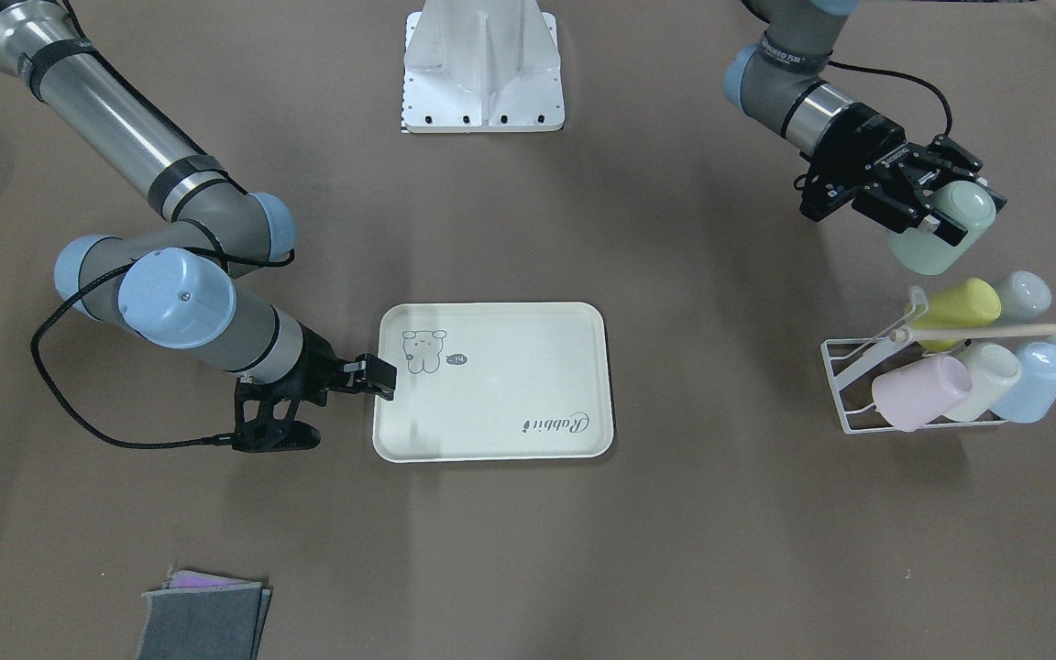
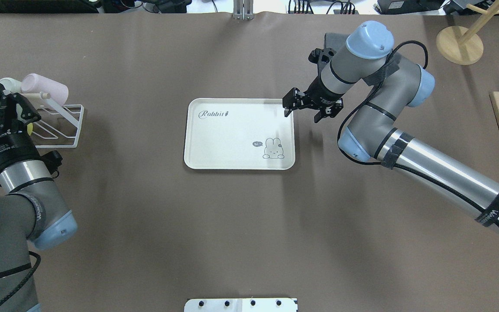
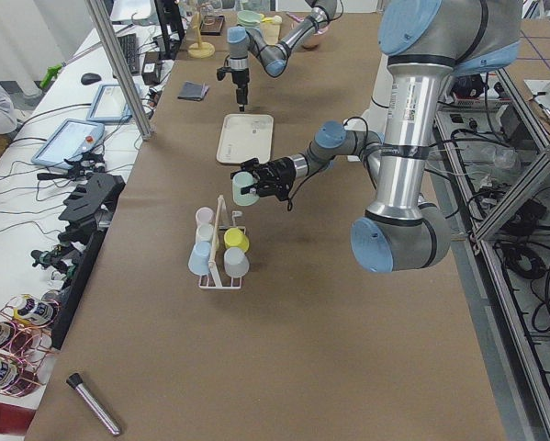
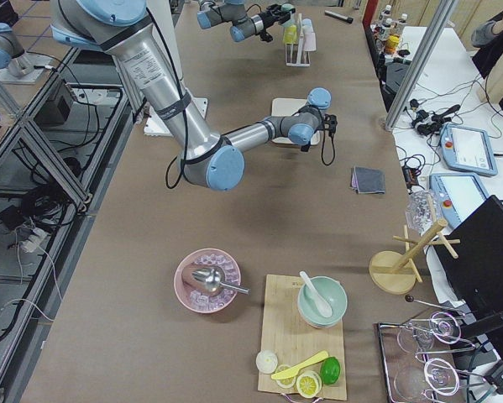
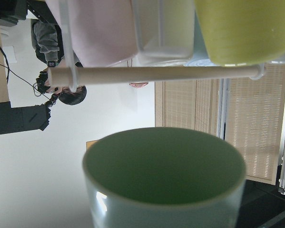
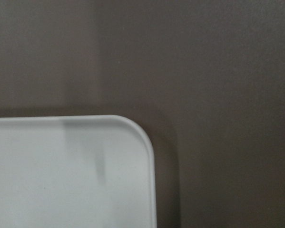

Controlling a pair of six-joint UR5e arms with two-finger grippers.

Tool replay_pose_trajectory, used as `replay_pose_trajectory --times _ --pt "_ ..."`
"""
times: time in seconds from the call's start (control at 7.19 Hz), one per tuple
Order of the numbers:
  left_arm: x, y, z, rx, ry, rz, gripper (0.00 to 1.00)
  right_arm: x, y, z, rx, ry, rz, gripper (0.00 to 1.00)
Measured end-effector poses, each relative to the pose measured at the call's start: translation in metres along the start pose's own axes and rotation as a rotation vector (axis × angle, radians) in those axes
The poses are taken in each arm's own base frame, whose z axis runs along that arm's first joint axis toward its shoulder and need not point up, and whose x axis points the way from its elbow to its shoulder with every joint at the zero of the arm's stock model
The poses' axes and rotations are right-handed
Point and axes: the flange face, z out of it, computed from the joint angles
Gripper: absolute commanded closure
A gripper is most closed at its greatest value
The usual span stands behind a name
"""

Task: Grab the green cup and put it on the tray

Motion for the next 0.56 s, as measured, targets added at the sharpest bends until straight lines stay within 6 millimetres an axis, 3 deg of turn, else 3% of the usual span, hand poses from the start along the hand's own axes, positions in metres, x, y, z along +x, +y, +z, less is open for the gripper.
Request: replay_pose_trajectory --times 0.28,0.56 --pt "0.001 0.029 -0.017 0.119 0.167 -0.314 0.81 0.028 -0.025 -0.028 0.040 0.007 -0.002 0.00" --pt "-0.008 0.030 -0.052 0.283 0.377 -0.849 0.82 0.061 -0.047 -0.052 0.076 0.030 -0.040 0.00"
